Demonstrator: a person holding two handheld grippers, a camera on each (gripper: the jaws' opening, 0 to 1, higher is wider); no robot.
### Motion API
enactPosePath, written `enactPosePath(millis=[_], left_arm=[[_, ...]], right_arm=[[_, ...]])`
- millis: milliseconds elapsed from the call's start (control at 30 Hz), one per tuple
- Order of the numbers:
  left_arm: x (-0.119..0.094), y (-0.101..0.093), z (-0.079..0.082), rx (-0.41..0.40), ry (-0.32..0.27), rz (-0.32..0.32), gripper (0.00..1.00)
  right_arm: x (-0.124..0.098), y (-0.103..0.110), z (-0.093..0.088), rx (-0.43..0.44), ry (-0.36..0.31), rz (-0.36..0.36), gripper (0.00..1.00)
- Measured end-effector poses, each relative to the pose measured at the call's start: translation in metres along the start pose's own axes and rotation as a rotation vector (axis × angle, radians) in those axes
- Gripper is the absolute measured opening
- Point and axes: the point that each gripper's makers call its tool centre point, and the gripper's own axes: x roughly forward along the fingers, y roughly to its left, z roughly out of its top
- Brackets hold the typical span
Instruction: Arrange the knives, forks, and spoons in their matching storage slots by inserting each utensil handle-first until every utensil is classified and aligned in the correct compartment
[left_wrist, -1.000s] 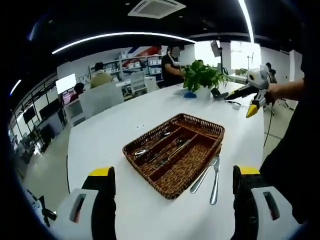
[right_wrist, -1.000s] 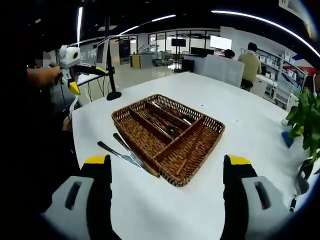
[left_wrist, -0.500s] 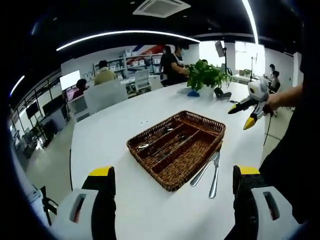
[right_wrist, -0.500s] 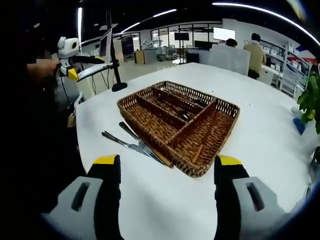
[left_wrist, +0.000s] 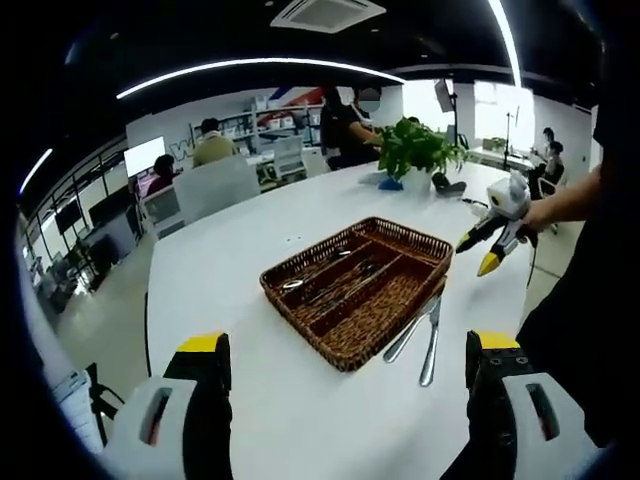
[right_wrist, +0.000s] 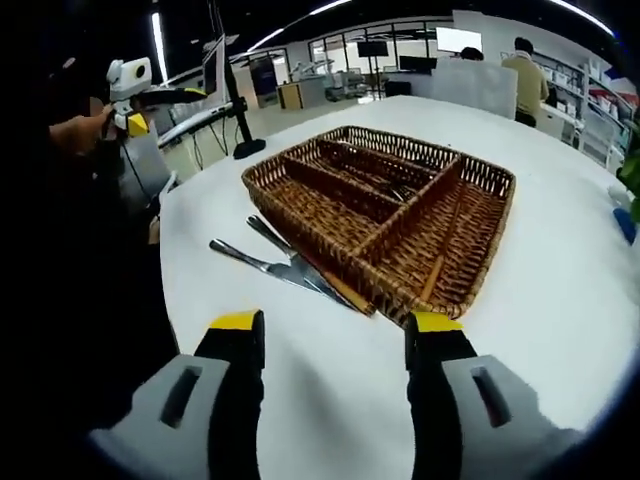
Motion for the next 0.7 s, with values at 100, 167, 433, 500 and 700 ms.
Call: enactPosePath(millis=[100, 167, 433, 500, 700], left_arm=[[-0.002, 0.002, -0.001, -0.004, -0.003, 0.005, 1.0], [-0.003, 0.002, -0.002, -0.003, -0.001, 0.007, 1.0], [-0.006, -0.003, -0.004, -0.002, -0.004, 0.011, 1.0], [-0.007, -0.004, -0.005, -0.003, -0.003, 0.014, 1.0], [-0.011, -0.006, -0.01, -0.013, 0.005, 0.024, 1.0]], right_arm=[[0.008, 0.002, -0.006, -0.002, 0.02, 0.01, 0.5], [0.012, 0.002, -0.007, -0.024, 0.026, 0.011, 0.48], [0.03, 0.001, -0.007, -0.071, 0.055, 0.01, 0.48], [0.032, 0.002, -0.007, -0.053, 0.059, 0.024, 0.47], [0.039, 0.002, -0.013, -0.08, 0.087, 0.039, 0.45]])
